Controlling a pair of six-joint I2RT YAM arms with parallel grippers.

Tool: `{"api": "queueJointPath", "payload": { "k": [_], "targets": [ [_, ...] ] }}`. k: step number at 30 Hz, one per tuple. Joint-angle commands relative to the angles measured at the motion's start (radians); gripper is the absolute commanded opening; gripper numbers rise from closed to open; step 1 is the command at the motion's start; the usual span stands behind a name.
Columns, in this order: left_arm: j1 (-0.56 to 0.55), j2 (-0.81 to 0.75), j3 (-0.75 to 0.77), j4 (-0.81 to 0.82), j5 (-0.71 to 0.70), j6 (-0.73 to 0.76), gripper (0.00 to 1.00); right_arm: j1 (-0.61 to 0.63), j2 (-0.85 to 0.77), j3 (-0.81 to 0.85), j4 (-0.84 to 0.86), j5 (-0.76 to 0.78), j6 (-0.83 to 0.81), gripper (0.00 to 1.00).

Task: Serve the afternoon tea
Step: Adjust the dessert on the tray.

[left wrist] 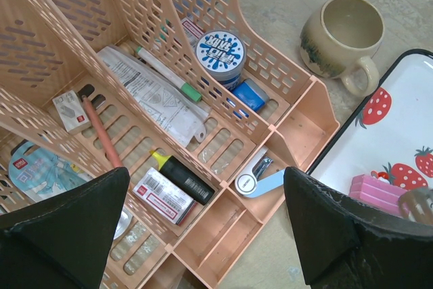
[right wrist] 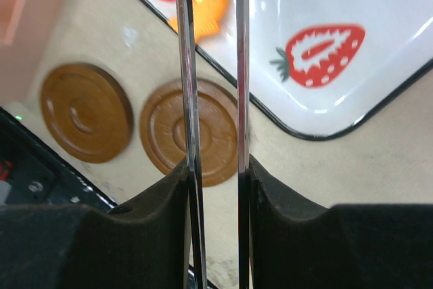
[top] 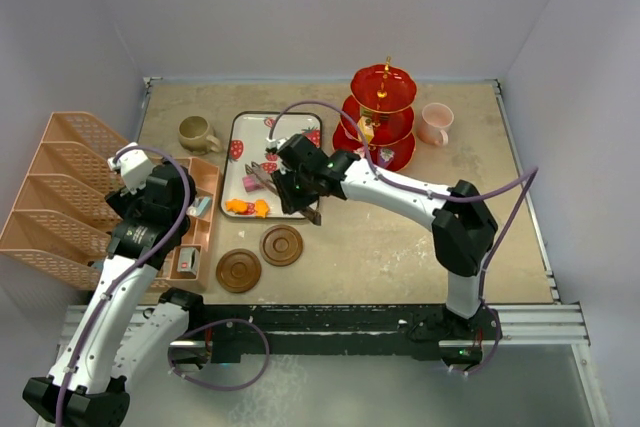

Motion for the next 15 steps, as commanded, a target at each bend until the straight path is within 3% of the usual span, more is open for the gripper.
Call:
{"api": "queueJointPath", "payload": {
  "k": [1,6,15],
  "targets": [
    [0.001,-0.012,-0.003,0.015,-0.018,-0.014,0.94,0.003,0.017,0.11,0.011,0.026,0.015,0.34],
    [0.001,-0.011,-0.002,0.013,-0.02,-0.016,0.94,0.003,0.099,0.186,-0.017,0.028,0.006,0.34],
    [0.001,-0.016,-0.003,0.012,-0.021,-0.017,0.94,0.003,0.104,0.1,0.008,0.008,-0.004,0.34]
  ]
}}
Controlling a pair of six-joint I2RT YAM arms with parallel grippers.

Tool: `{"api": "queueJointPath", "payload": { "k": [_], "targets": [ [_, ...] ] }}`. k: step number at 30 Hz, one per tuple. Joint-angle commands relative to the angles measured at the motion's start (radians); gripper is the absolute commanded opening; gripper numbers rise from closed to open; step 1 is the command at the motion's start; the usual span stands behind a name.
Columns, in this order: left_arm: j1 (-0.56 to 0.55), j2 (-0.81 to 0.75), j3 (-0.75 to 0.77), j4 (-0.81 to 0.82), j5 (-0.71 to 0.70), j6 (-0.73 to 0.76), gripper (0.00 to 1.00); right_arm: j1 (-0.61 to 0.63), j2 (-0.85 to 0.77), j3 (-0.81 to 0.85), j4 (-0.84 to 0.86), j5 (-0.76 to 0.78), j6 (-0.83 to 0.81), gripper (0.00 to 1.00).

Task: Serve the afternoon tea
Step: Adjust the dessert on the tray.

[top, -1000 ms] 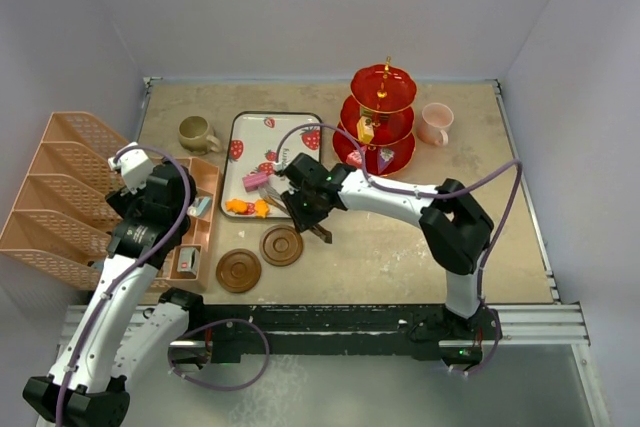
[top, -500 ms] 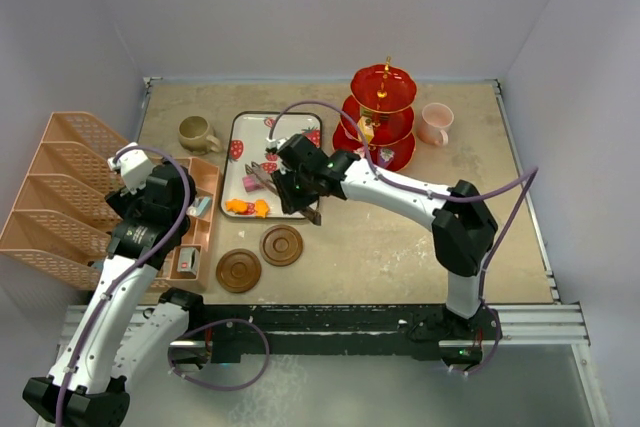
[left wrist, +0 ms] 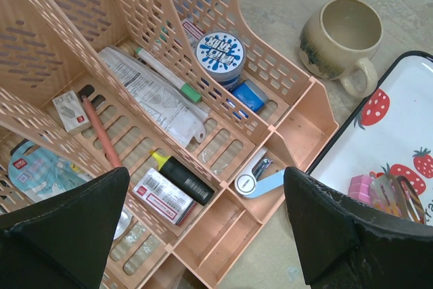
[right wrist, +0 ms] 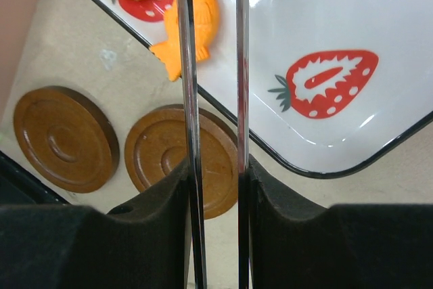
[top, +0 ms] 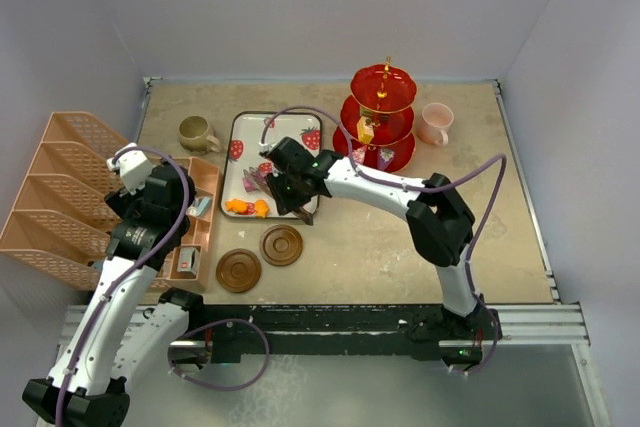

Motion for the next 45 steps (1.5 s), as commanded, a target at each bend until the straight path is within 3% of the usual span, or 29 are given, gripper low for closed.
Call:
{"api": "queueJointPath", "payload": {
  "k": [1,19,45],
  "targets": [
    [0.001,-0.009,-0.003,0.014,-0.02,-0.016,0.94,0.003,-0.045,-0.042,0.008,0.0,-0.009,0.34],
    [0.001,-0.001,-0.004,0.017,-0.012,-0.013,0.94,0.004,-0.148,-0.251,0.073,-0.013,0.007,0.34],
    [0.001,-0.002,-0.007,0.019,-0.008,-0.012,0.94,0.004,-0.185,-0.372,0.1,-0.038,0.04,0.34]
  ]
}}
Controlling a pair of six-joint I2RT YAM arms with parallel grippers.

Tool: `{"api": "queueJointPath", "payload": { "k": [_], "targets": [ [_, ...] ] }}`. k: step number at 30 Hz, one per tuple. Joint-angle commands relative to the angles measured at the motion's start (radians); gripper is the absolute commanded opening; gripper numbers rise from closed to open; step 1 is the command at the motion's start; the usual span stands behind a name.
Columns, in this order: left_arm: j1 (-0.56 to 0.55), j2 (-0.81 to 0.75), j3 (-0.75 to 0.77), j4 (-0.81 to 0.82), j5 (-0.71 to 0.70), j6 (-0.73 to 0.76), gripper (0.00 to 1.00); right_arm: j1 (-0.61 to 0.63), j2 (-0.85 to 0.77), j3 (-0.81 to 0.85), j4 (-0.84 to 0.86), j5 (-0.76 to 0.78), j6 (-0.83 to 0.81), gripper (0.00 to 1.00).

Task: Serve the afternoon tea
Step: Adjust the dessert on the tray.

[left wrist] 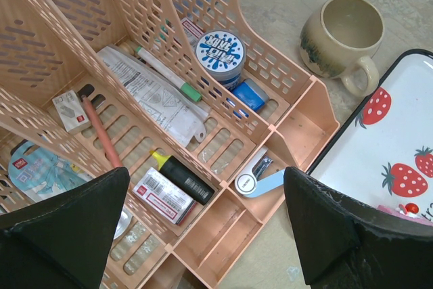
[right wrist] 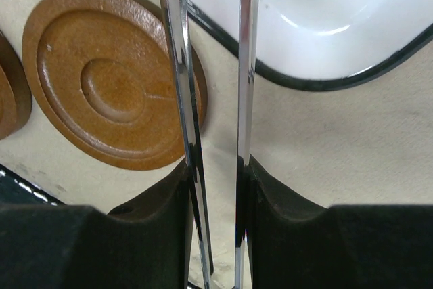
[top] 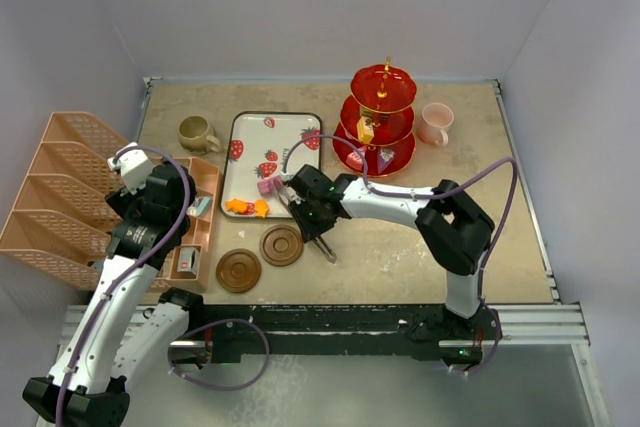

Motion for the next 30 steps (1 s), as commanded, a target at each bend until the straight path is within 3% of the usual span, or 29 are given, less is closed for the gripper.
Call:
{"api": "queueJointPath", "payload": {
  "k": [1,30],
  "targets": [
    [0.001,-0.007,-0.005,0.019,-0.009,-0.012,0.94,0.004,-0.068,-0.022,0.02,-0.019,0.026,0.34],
    [0.001,-0.013,-0.007,0.017,-0.007,-0.015,0.94,0.003,-0.087,-0.081,-0.009,0.014,0.07,0.34]
  ]
}}
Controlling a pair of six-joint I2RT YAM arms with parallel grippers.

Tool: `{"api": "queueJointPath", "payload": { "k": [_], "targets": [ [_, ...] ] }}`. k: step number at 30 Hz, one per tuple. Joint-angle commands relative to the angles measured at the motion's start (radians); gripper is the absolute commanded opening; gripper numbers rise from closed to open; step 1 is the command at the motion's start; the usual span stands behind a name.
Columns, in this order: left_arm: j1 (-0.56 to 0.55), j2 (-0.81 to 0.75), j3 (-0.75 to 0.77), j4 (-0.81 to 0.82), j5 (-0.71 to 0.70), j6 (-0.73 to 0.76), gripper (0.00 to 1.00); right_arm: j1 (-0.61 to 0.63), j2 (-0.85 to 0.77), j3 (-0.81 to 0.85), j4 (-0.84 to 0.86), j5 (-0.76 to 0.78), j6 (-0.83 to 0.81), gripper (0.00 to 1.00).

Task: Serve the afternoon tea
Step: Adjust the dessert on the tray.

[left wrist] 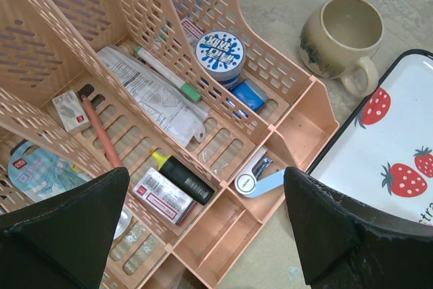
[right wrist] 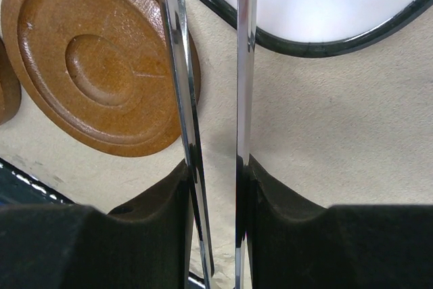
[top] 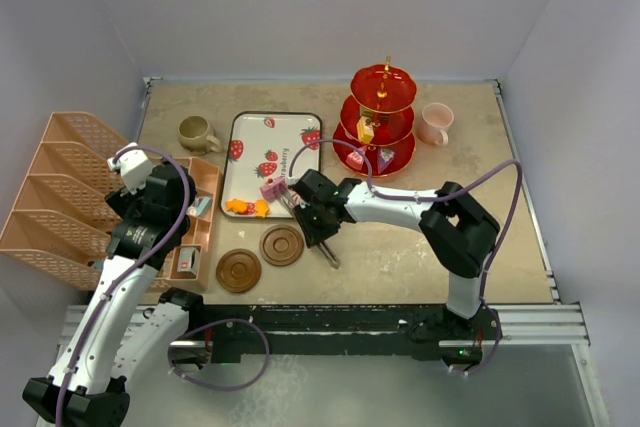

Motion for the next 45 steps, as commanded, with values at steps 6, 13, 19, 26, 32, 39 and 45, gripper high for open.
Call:
{"api": "queueJointPath", "payload": {
  "k": [6,13,19,26,32,39,45],
  "targets": [
    [0.001,-0.012,-0.008,0.017,-0.007,-0.016,0.94,0.002,-0.065,-0.015,-0.036,0.042,0.024,0.34],
    [0.001,-0.011,-0.008,0.017,-0.005,-0.016,0.94,0.001,-0.086,-0.008,-0.054,0.068,0.032,0.34],
    [-0.001,-0.011,-0.008,0.019,-0.004,-0.016,0.94,0.001,-0.123,0.021,-0.088,0.091,0.04,0.34],
    [0.0,-0.008,-0.009,0.021,0.001,-0.015,0.94,0.001,-0.18,0.056,-0.117,0.108,0.061,0.34],
    [0.0,-0.006,-0.008,0.023,0.004,-0.012,0.94,0.002,-0.214,0.093,-0.097,0.121,0.074,0.34],
    [0.0,-0.009,-0.01,0.021,0.005,-0.012,0.94,0.002,-0.232,0.106,-0.106,0.127,0.098,0.35],
    [0.0,-0.012,-0.009,0.022,0.005,-0.011,0.94,0.009,-0.231,0.087,-0.048,0.054,0.133,0.35]
  ]
}}
